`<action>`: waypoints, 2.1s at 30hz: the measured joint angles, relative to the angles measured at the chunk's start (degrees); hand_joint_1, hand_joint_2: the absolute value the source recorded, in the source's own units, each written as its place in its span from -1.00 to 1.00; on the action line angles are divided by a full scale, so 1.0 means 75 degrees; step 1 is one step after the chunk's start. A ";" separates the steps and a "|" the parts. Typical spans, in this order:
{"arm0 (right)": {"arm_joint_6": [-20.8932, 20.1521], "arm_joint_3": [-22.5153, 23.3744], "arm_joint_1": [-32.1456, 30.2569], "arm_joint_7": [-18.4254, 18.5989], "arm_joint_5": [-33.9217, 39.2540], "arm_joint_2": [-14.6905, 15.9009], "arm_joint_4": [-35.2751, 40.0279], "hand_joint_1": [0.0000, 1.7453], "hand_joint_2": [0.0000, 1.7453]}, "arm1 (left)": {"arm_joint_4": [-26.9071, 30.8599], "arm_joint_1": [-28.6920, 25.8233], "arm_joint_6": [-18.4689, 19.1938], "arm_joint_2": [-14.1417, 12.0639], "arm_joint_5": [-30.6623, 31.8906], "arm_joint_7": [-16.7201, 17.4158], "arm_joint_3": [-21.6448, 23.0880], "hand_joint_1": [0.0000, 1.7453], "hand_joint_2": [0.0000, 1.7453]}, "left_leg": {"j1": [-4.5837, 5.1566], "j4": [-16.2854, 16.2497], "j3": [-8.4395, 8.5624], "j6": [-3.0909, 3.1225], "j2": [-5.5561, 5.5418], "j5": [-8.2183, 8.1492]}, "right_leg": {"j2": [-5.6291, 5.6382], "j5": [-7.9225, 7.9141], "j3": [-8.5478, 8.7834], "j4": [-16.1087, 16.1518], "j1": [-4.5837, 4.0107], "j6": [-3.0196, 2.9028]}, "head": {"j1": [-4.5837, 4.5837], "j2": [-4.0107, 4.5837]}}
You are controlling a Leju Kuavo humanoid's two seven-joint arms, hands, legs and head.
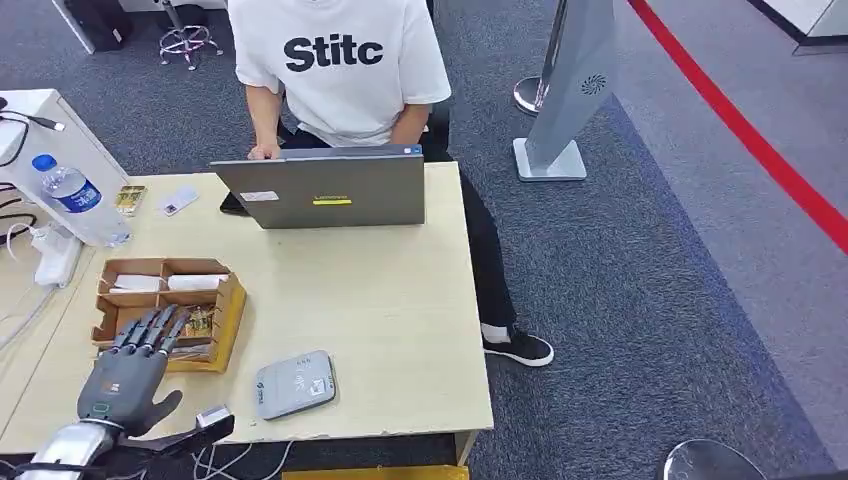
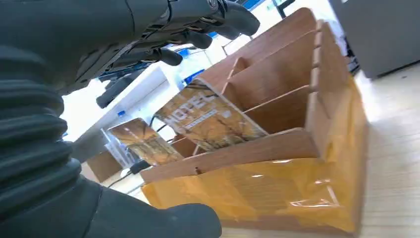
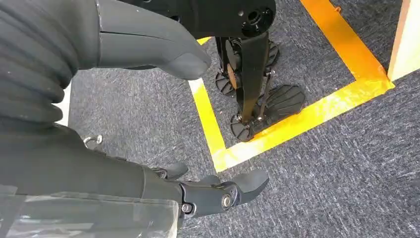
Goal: Pass the card to the sensor for recognition and then transmit it.
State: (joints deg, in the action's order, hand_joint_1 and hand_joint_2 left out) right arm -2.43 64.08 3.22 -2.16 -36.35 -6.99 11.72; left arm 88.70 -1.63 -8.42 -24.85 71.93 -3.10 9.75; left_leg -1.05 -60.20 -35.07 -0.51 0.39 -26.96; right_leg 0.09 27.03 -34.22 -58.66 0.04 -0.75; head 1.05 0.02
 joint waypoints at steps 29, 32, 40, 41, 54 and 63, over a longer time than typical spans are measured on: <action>-0.0055 -0.0006 -0.0004 -0.0023 -0.0140 0.0000 0.0000 -1.00 1.00 | -0.0271 -0.0230 -0.0306 0.0056 -0.0157 0.0023 -0.0688 1.00 1.00 | 0.0001 0.0001 0.0001 0.0000 -0.0001 0.0000 | -0.0001 0.0001 0.0001 0.0000 0.0000 0.0000 | -0.0003 0.0000; -0.0058 -0.0009 -0.0005 -0.0058 -0.0140 0.0000 0.0000 -1.00 1.00 | -0.0309 -0.0183 -0.0405 0.0143 -0.0125 -0.0015 -0.0740 1.00 1.00 | 0.0001 0.0001 0.0002 0.0000 0.0001 0.0000 | 0.0001 0.0000 0.0002 0.0000 0.0001 0.0000 | -0.0006 0.0000; -0.0058 -0.0012 -0.0011 -0.0061 -0.0143 0.0000 0.0000 -1.00 1.00 | -0.0414 -0.0182 -0.0425 0.0280 -0.0116 -0.0018 -0.0752 1.00 1.00 | 0.0000 0.0001 0.0001 0.0000 -0.0001 0.0000 | 0.0000 0.0000 0.0001 0.0000 0.0000 0.0000 | -0.0012 0.0000; -0.0058 -0.0012 -0.0010 -0.0061 -0.0143 0.0000 0.0000 -1.00 1.00 | -0.0417 -0.0181 -0.0425 0.0286 -0.0117 -0.0018 -0.0755 1.00 1.00 | 0.0000 0.0000 0.0001 0.0000 -0.0001 0.0000 | 0.0000 0.0000 0.0001 0.0000 0.0000 0.0000 | -0.0015 0.0000; -0.0070 -0.0017 -0.0007 -0.0082 -0.0256 0.0000 0.0000 -1.00 1.00 | -0.0618 -0.0051 -0.0735 0.0475 -0.0073 -0.0015 -0.0763 1.00 1.00 | 0.0001 0.0000 0.0001 0.0000 -0.0002 0.0000 | -0.0001 0.0000 0.0002 0.0000 0.0000 0.0001 | -0.0015 0.0000; -0.0064 -0.0018 -0.0007 -0.0149 -0.0265 0.0000 0.0000 -1.00 1.00 | -0.0679 0.0041 -0.1860 0.0662 -0.0222 0.0105 -0.1003 1.00 1.00 | -0.0002 0.0000 0.0001 0.0000 0.0000 0.0000 | 0.0000 0.0000 -0.0003 0.0000 -0.0002 0.0000 | -0.0012 0.0000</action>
State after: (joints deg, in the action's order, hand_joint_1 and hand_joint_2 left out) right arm -2.91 63.95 3.17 -3.28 -38.34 -6.99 11.72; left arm 83.60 -1.33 -22.36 -19.89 70.27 -2.32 2.23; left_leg -1.07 -60.19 -35.06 -0.52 0.38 -26.96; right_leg 0.10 27.04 -34.24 -58.66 0.03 -0.75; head 0.96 0.02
